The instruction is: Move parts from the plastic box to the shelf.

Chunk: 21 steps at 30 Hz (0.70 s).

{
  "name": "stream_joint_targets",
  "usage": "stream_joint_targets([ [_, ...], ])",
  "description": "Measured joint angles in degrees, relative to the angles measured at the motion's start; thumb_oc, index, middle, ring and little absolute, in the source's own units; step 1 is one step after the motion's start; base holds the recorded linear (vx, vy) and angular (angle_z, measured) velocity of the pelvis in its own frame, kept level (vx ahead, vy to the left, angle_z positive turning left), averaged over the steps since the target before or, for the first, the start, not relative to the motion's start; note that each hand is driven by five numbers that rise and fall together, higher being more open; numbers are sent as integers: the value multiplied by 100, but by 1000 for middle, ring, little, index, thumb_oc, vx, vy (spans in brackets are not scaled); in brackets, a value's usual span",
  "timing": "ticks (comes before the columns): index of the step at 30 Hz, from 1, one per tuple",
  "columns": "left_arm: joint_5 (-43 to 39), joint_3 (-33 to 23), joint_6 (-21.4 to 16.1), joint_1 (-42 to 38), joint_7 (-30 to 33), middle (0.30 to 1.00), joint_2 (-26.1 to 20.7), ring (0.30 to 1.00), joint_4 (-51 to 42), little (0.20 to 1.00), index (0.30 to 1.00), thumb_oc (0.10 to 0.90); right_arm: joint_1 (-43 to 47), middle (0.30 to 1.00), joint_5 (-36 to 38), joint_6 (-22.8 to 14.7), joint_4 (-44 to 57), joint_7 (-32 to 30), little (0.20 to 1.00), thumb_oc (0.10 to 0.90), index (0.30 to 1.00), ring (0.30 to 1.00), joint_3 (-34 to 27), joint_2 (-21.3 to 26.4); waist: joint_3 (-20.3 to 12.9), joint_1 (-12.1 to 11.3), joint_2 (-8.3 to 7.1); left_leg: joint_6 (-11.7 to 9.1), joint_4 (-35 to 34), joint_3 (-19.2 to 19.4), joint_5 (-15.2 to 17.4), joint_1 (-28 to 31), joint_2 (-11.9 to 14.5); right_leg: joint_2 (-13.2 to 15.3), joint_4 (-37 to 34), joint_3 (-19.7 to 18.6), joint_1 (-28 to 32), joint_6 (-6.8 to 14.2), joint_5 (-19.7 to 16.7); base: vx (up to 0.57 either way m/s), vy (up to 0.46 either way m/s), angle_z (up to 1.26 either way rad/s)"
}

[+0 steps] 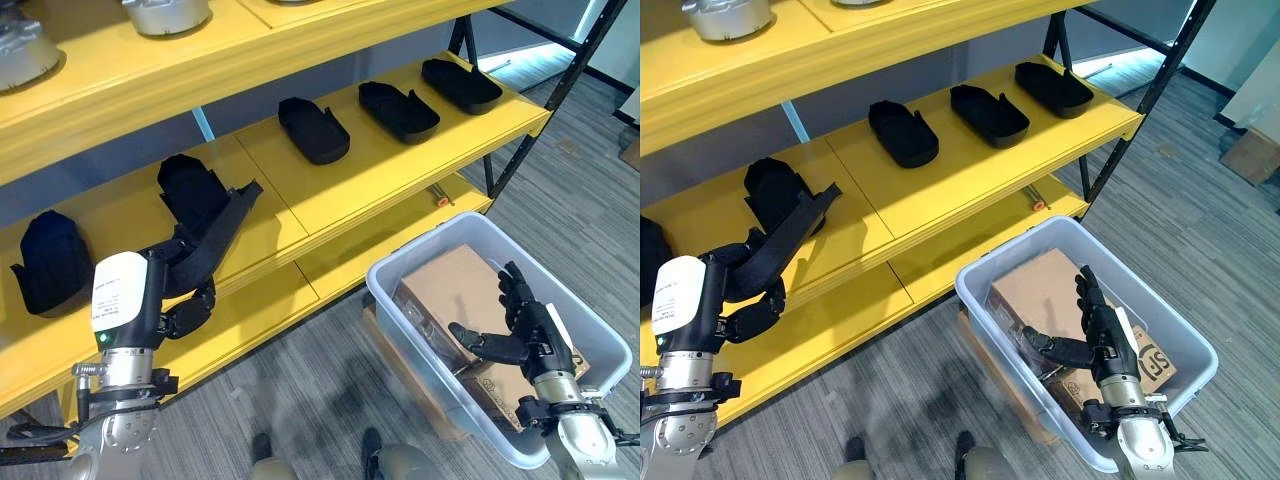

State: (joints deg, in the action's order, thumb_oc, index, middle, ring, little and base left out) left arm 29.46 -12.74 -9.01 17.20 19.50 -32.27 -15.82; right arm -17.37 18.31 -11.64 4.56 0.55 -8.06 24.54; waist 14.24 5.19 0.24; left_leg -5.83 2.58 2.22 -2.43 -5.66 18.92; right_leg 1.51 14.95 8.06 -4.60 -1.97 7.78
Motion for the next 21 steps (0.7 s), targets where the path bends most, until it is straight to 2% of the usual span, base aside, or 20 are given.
stream_joint_targets([
  [1, 9, 43, 6, -45, 4, 300, -4, 300, -3, 300, 300, 400, -21, 1000, 1, -31, 6, -27, 1000, 900, 1000, 1000, -101, 29, 3, 29, 174, 102, -21, 80, -130, -7, -10, -21, 33, 0, 13, 159, 42, 121, 247, -3],
  [2, 13, 93, 5, -67, 17, 300, -44, 300, -19, 300, 300, 400, -42, 1000, -4, -35, 13, -41, 1000, 900, 1000, 1000, -184, 54, 1, 69, 356, -112, -67, 84, -177, 31, -19, -47, 108, -11, 15, 293, 100, 131, 231, 9],
  [3, 11, 117, 11, -133, 17, 300, -69, 300, -27, 300, 300, 400, -103, 1000, 5, -23, 26, -83, 1000, 900, 1000, 1000, -159, -50, -18, 92, 245, -236, -153, 75, -258, 97, -284, 161, 213, -100, -34, 446, 168, 155, 278, 15],
  [5, 11, 118, 8, -155, 21, 300, -60, 300, -35, 300, 300, 400, -175, 1000, -1, -27, 38, -33, 1000, 900, 1000, 1000, -148, -105, -55, 78, 145, -224, -198, 169, -263, 105, -565, 488, 127, -159, -14, 627, 129, 153, 313, 14],
  [6, 11, 109, 30, -152, 22, 300, -65, 300, -31, 300, 300, 400, -173, 1000, -3, -27, 38, -55, 1000, 900, 1000, 1000, -147, -245, -63, 40, 127, -151, -188, 220, -229, 127, -735, 658, -90, -179, 102, 769, 32, 131, 331, 6],
  [8, 14, 77, 38, -119, 44, 300, -65, 300, -33, 300, 300, 400, -151, 1000, -13, -25, 38, -34, 1000, 900, 1000, 1000, -55, -281, -72, -84, 120, -54, -208, 354, -172, 214, -919, 822, -357, -302, 230, 922, -127, 98, 279, -13],
  [13, 18, -83, 37, -112, 128, 300, -66, 300, -36, 300, 300, 400, 0, 1000, -25, -17, 38, -53, 1000, 900, 1000, 1000, 55, -380, -125, -98, 40, 21, -248, 397, -168, 229, -1144, 1011, -846, -301, 437, 1073, -367, 60, 147, -2],
  [21, 22, -106, 42, 4, 149, 300, -17, 300, -36, 300, 300, 400, -4, 1000, -248, -8, 38, -172, 1000, 900, 1000, 1000, 49, -376, -261, -191, -88, 33, -338, 407, -166, 329, -1172, 1001, -1310, -238, 726, 1095, -518, 51, 28, 0],
])
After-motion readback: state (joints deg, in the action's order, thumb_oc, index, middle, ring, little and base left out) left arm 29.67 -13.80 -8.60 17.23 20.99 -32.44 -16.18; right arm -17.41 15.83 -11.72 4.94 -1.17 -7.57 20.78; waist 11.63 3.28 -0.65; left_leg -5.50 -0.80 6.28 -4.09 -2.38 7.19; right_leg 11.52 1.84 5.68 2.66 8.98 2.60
